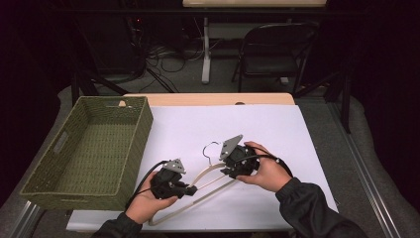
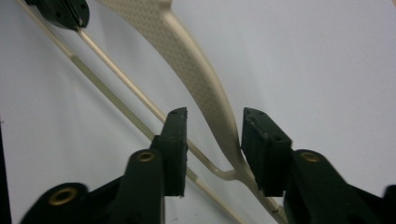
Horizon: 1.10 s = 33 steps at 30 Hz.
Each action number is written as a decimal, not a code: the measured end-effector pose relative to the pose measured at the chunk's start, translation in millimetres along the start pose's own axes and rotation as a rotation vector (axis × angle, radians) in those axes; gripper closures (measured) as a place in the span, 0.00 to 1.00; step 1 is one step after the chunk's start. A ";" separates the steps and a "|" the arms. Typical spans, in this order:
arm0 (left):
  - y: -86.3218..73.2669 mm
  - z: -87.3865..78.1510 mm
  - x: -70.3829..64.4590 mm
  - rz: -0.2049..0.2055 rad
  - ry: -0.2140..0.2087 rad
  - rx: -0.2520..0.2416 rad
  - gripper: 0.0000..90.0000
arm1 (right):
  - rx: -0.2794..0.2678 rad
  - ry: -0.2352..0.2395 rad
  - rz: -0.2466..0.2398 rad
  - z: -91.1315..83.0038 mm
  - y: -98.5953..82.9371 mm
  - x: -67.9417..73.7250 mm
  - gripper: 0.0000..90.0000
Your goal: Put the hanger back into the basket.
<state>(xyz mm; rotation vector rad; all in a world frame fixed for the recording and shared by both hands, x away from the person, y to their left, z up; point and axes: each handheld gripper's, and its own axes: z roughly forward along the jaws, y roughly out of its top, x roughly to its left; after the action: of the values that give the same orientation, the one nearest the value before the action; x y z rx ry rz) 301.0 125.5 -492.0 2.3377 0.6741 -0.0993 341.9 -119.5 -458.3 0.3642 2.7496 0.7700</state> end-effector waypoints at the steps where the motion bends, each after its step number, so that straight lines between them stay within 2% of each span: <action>1: -0.2 -1.9 0.4 -0.002 -0.004 -0.010 0.97 | 0.001 -0.008 -0.001 0.0 -0.5 0.9 0.66; 4: -0.9 -8.3 0.5 -0.006 0.006 -0.020 0.97 | -0.018 -0.022 0.012 -2.6 -4.2 0.7 0.63; 5: -1.5 -11.4 0.1 -0.004 0.020 -0.020 0.97 | -0.024 -0.024 0.021 -3.6 -5.5 0.4 0.62; 6: -2.2 -12.3 0.6 -0.004 0.009 -0.025 0.97 | -0.030 -0.034 0.024 -6.4 -7.6 -1.3 0.60; 7: -2.9 -14.3 0.0 -0.004 0.031 -0.022 0.97 | -0.037 -0.040 0.031 -8.0 -8.9 -1.9 0.59; 12: -9.4 -22.3 2.1 -0.019 0.042 -0.043 0.97 | -0.068 -0.075 0.062 -20.4 -17.5 -7.1 0.56; 15: -13.2 -27.0 2.8 -0.025 0.064 -0.049 0.97 | -0.076 -0.074 0.074 -24.4 -22.4 -9.3 0.56; 21: -18.4 -37.4 5.2 -0.046 0.076 -0.076 0.97 | -0.072 -0.071 0.100 -27.9 -29.9 -10.3 0.56; 33: -16.7 -56.5 4.3 -0.070 0.123 -0.134 0.97 | -0.065 -0.059 0.122 -23.4 -41.1 -7.1 0.57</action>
<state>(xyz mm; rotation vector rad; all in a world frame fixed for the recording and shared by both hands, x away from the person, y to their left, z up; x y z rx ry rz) 290.2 174.2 -460.3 2.2052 0.7991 0.0570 334.2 -166.7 -459.7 0.5364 2.6600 0.8617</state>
